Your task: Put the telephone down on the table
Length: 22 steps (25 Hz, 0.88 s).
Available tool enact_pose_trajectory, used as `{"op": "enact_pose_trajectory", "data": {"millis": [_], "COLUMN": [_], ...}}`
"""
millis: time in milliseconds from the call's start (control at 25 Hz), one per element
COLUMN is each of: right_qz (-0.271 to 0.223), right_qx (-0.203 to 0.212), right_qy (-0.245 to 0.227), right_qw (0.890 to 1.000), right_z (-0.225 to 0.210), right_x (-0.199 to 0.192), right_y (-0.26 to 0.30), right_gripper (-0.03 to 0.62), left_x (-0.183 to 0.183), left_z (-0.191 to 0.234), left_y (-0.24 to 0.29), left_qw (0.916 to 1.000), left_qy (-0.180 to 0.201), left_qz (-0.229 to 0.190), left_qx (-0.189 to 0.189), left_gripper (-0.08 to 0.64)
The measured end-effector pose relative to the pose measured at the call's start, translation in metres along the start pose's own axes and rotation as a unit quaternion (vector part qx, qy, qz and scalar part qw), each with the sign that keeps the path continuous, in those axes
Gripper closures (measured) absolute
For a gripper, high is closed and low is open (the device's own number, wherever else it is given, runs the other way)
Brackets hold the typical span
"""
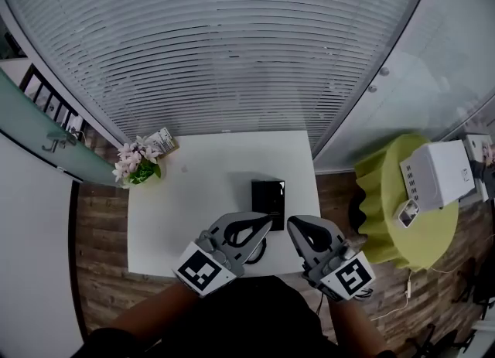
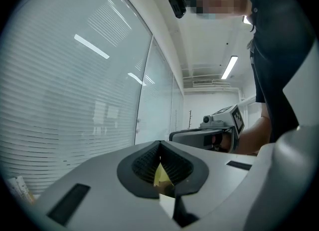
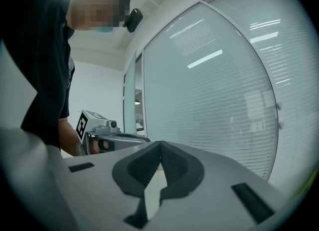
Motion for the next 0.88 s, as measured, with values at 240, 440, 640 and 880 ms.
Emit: {"op": "enact_pose_trajectory", "data": {"millis": [240, 440, 640, 880], "right_qz": [0.005, 0.006, 0.012, 0.014], "right_qx": [-0.004, -0.003, -0.005, -0.005], "right_qy": [-0.005, -0.002, -0.003, 0.003], "right_qw": [1.0, 1.0, 1.0, 1.0], "right_z": [0.0022, 0.0045, 0.0038, 0.0054], "right_x": [0.0016, -0.001, -0.0011, -0.0046], "right_y": [0.0019, 0.0024, 0.0033, 0.0046], "right_gripper": [0.569, 0.569, 0.569, 0.569], "left_x": [-0.0012, -0.0052, -0.0048, -0.0047], "left_z": [0.0004, 0.0009, -0.001, 0.0024], "left_y": [-0.0002, -0.0012, -0.0005, -0.0045], "left_qw": [0.9999, 0.9998, 0.9998, 0.9996], "left_qy": [-0.014, -0.014, -0.02, -0.026], "left_qz": [0.0, 0.009, 0.008, 0.005], "left_qx": [0.005, 0.012, 0.006, 0.01], "left_gripper": [0.551, 0.551, 0.551, 0.551]}}
Point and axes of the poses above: the fingertips, and each gripper's own axes: y forward along the fingers, z to its left, x out of its top, the point moved 2 cm from there along -y, backward along the fingers
